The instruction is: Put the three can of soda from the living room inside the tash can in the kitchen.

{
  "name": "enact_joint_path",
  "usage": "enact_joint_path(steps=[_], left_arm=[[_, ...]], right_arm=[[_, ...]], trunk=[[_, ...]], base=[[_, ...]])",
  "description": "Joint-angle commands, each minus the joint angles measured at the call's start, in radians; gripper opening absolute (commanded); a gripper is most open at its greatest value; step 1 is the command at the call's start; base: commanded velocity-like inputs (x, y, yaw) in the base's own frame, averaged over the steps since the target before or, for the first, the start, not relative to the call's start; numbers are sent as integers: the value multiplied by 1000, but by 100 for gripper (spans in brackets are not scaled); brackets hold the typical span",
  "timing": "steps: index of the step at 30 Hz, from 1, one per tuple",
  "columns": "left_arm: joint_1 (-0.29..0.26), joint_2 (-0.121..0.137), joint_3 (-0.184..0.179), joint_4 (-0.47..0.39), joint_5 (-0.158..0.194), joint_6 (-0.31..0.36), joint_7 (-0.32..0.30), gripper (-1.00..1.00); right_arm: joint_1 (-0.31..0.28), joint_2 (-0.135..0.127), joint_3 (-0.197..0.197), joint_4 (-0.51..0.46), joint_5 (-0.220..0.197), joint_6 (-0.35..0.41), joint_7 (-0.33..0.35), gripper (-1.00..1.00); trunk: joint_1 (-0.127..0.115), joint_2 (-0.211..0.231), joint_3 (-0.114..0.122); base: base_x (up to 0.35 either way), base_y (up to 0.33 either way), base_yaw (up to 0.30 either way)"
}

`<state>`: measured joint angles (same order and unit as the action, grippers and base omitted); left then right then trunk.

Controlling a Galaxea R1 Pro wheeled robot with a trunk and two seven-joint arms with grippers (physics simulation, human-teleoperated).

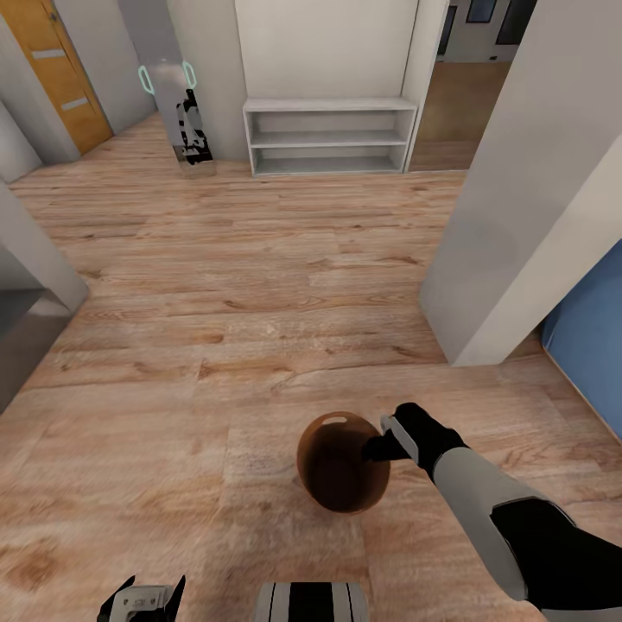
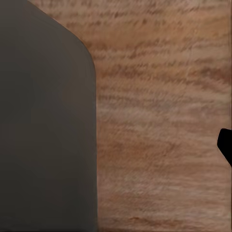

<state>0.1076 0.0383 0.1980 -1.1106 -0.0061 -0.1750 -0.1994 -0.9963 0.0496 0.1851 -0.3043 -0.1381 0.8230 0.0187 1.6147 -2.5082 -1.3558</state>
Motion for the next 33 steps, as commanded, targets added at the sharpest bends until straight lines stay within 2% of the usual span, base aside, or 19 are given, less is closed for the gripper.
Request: enact_joint_path(steps=[1,2,3,21,33], left_arm=[[0,0,0,0,0,0,0,100],[0,0,0,0,0,0,0,100],[0,0,0,0,0,0,0,100],[0,0,0,0,0,0,0,100],[0,0,4,3,-6,9,1,100]], right_arm=[[6,-1,-3,50,-5,-3,0,100],[7,-3,-3,50,-5,-4,1,100],[8,-4,-3,50,-5,-5,1,-100],[21,-11,-3,39,-5,-12,7,-100],[21,-12,-1,39,-5,-12,7,-100]], trunk=[[1,0,0],[1,0,0],[1,0,0],[1,0,0],[-5,3,46]], base=[[0,0,0],[0,0,0],[0,0,0],[0,0,0],[0,0,0]])
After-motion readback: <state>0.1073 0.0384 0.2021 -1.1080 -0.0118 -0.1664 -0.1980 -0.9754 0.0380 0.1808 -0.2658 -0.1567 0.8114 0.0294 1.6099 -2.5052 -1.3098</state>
